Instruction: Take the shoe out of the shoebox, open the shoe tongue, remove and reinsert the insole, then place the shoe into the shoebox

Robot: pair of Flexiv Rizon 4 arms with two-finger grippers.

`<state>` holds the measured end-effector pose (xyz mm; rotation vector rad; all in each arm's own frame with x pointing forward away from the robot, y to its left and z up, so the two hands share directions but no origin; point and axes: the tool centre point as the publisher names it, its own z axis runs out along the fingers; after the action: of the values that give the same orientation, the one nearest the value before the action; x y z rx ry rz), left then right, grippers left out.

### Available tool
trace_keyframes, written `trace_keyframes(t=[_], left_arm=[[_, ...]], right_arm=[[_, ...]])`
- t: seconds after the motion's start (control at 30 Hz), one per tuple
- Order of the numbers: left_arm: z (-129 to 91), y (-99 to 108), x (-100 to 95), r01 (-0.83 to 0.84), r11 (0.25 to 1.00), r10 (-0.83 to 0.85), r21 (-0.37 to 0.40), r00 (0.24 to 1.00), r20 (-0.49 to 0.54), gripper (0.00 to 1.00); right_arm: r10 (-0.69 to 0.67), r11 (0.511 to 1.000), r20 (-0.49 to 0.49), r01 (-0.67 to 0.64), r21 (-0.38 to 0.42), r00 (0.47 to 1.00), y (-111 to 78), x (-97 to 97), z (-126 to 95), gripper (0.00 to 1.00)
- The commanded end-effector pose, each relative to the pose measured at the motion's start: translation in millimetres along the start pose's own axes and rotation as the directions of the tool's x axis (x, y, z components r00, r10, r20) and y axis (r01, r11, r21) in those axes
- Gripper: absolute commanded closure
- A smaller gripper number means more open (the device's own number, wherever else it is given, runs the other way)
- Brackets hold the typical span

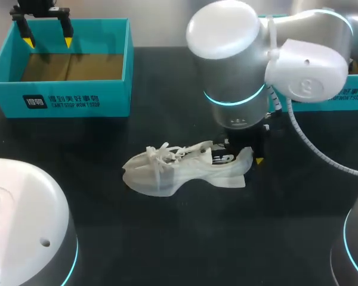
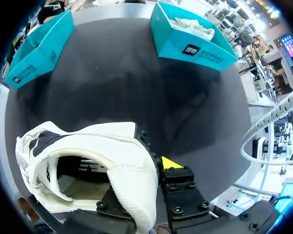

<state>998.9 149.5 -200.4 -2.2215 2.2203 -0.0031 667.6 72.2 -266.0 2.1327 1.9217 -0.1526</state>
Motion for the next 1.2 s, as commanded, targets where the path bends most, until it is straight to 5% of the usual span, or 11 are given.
trace_keyframes(t=[0.03,0.53,1.2], left_arm=[[-0.1,-0.4,-0.1,0.000,1.000,0.000,-0.001,1.000,0.000,0.00],[-0.1,-0.4,-0.1,0.000,1.000,0.000,-0.001,1.000,0.000,0.00],[-0.1,-0.4,-0.1,0.000,1.000,0.000,-0.001,1.000,0.000,0.00]], right_arm=[[-0.018,1.000,0.041,0.018,0.000,0.999,-14.3,30.2,7.7,1.00],[0.056,0.998,0.036,-0.057,0.034,0.998,-58.3,65.1,41.7,1.00],[0.156,0.984,0.041,-0.158,0.076,0.987,-67.8,85.2,77.3,1.00]])
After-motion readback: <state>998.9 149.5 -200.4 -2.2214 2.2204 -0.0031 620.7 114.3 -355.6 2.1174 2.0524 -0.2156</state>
